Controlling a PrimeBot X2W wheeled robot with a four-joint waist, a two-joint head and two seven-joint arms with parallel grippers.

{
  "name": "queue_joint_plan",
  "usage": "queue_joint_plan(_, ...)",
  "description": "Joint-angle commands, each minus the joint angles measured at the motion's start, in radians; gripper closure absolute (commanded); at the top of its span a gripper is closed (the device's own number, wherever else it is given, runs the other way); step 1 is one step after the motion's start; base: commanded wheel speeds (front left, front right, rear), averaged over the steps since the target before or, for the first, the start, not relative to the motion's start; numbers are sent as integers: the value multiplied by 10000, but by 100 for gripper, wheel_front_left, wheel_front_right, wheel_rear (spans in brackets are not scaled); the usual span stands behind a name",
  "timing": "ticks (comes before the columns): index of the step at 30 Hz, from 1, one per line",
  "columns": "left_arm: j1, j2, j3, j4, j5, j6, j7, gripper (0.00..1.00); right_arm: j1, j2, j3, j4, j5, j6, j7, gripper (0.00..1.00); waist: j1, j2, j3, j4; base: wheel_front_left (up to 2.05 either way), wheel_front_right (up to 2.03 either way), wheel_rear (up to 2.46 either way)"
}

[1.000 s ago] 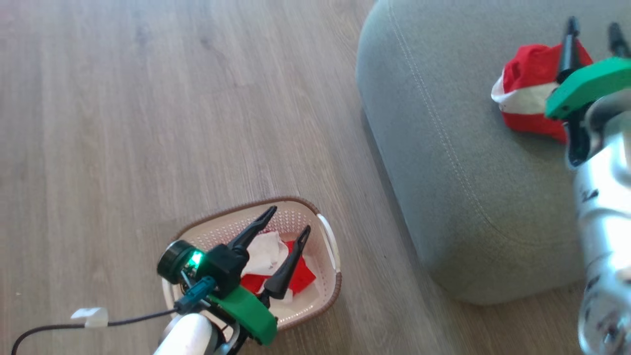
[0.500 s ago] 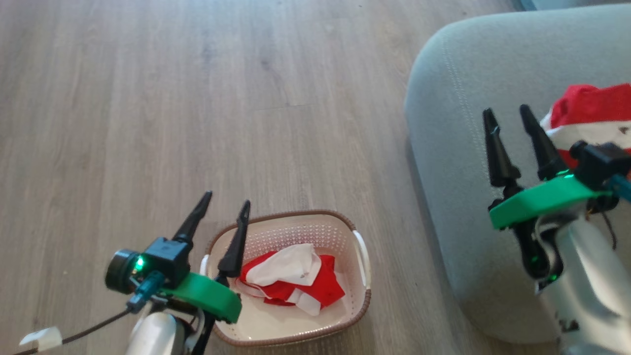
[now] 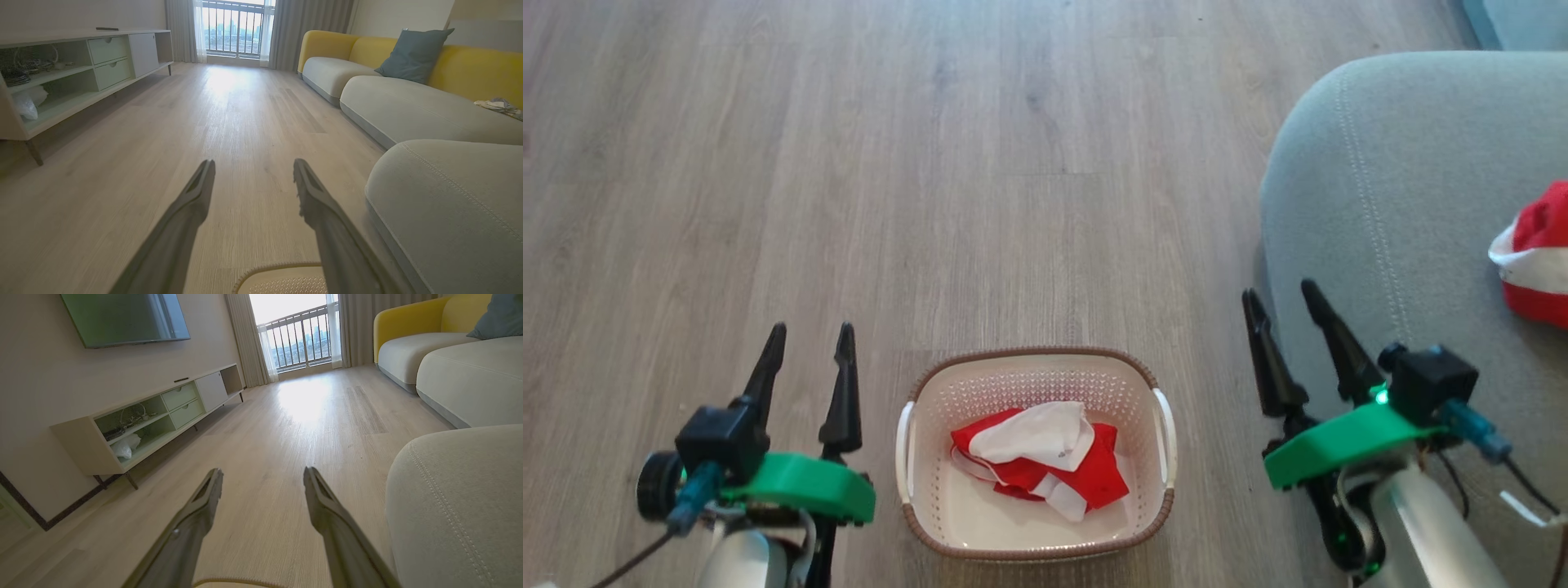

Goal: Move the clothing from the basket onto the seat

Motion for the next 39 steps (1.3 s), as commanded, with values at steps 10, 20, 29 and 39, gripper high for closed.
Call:
queue_joint_plan(10, 89, -3, 472, 96, -217, 84, -51, 0, 353, 496, -1035, 559, -502, -2, -95, 0, 1, 0, -5, 332, 0, 0, 0)
queue_joint_plan(20, 31, -4, 476, 178, -186, -25, -51, 0, 306, 513, -945, 533, -207, -2, -95, 0, 1, 0, 94, 310, 0, 0, 0)
queue_joint_plan(29, -51, -4, 367, 238, -84, -195, -51, 0, 220, 514, -1016, 484, -188, -2, -95, 0, 1, 0, 327, 224, 0, 0, 0)
queue_joint_plan(39, -516, -5, -47, 834, 434, -935, -51, 0, -155, 514, -1585, 208, -742, -2, -95, 0, 1, 0, 1517, -94, 0, 0, 0)
